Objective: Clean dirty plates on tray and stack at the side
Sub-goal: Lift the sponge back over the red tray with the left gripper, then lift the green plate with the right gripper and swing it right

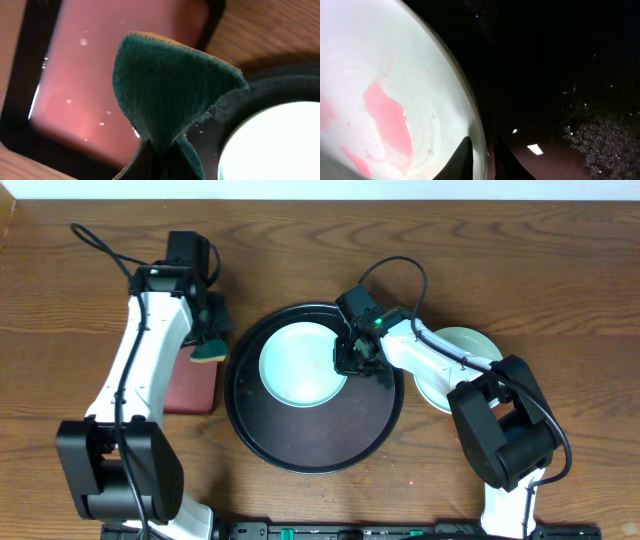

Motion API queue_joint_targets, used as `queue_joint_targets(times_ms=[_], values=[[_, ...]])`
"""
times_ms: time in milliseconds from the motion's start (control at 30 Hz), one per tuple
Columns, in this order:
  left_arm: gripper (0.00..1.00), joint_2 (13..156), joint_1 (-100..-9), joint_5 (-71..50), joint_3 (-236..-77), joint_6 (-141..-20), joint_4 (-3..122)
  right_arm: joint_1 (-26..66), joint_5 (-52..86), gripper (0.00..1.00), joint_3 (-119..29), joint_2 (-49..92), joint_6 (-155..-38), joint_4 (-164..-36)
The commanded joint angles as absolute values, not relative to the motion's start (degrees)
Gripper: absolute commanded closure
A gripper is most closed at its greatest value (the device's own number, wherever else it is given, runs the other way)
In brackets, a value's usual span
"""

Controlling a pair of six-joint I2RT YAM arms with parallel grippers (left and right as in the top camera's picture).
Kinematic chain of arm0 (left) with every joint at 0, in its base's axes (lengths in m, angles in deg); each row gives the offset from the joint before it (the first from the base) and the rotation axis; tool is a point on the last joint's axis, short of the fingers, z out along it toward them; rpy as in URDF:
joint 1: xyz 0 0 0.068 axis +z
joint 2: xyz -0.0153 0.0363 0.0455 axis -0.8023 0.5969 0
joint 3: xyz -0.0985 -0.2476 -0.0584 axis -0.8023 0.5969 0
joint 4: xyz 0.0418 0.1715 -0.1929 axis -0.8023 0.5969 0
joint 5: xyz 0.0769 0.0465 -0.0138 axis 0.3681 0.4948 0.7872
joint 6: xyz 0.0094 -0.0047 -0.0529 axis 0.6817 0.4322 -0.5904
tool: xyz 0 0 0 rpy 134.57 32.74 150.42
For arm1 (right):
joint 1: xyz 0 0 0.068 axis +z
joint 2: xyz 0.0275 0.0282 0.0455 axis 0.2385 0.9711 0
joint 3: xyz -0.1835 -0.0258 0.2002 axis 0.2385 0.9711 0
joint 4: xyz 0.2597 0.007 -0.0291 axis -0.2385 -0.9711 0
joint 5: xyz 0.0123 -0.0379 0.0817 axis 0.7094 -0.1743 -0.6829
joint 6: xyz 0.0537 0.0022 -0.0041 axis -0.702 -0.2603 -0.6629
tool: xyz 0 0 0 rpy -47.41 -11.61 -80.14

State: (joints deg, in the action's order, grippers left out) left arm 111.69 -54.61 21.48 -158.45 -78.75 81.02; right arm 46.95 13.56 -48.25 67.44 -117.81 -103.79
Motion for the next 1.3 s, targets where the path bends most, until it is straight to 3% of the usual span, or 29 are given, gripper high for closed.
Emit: queue_joint_targets(times_ms=[0,67,333,733,1067,1267], values=[[0.92,111.8,-52.55,22.21,-158.1,-77.83,80.58,47.23,17.34,0.9,-48.07,68.77,-117.57,-103.31],[0.92,111.87,-52.01,22.21,-157.99,-77.83,80.54,47.23,17.32,0.99,-48.09,68.77,-117.55,-103.26],[0.93,112.02,-51.81,22.21,-157.95,-77.86,79.71,47.3,19.22,0.99,-48.25,62.74,-112.11,-104.31],[0.93,112.02,-51.81,22.21,-157.95,-77.86,78.79,56.94,57.05,0.99,-48.25,44.45,-103.93,-109.03],[0.93,112.0,-51.81,22.21,-157.95,-77.86,78.51,69.81,87.46,0.99,-48.23,43.18,-99.32,-110.81],[0.93,112.0,-51.81,22.21,-157.95,-77.86,78.4,74.62,97.01,0.99,-48.23,43.18,-98.84,-110.83]])
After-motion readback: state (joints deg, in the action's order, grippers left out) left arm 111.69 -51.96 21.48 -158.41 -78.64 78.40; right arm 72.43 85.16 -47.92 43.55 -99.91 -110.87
